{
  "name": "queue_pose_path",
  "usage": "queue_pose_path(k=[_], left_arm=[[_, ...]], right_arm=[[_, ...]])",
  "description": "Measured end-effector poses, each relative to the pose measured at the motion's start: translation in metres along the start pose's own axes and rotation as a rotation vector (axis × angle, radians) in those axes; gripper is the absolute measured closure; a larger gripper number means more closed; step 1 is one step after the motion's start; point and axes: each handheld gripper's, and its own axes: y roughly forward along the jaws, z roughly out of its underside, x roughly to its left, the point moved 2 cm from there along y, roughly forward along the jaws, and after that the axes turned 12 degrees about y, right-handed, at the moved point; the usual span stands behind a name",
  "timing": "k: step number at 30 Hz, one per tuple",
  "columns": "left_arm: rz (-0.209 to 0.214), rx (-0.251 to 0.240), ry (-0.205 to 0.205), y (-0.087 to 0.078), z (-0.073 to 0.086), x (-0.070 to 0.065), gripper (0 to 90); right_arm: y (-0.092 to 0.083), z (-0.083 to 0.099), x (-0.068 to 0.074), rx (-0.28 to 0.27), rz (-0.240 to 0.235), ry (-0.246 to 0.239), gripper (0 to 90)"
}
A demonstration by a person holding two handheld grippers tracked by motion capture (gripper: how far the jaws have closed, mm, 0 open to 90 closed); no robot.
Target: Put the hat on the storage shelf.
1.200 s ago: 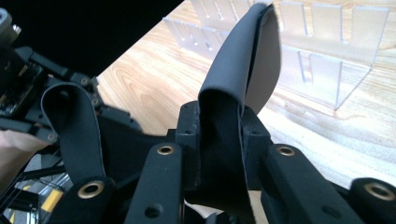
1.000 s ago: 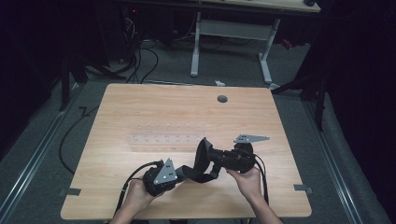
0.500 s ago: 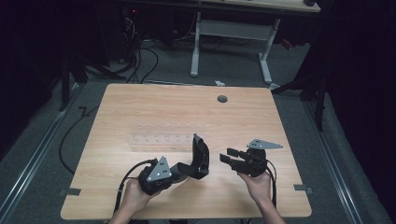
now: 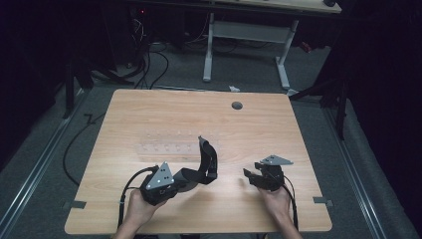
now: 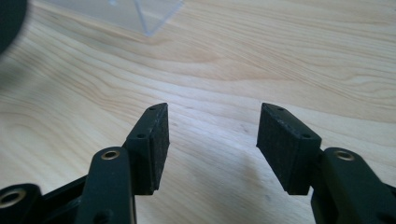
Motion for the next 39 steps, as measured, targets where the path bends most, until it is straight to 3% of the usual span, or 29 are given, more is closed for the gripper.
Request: queue_pose_path(k=[4,12,39], left_arm=[[-0.018,-0.003,0.015,-0.001,-0.001,0.001,86.4],[-0.044,-0.041,-0.021,-0.005,-0.009,0.011,86.4],[-0.144,-0.149,-0.072,-0.031,-0.033,0.046,86.4]], right_arm=[[0.005,0.002,-0.002,0.016,0.044,-0.029,41.2],[0.013,0.006,-0.009,0.017,0.089,-0.023,38.3],[0.015,0.006,-0.009,0.009,0.098,-0.014,36.5]])
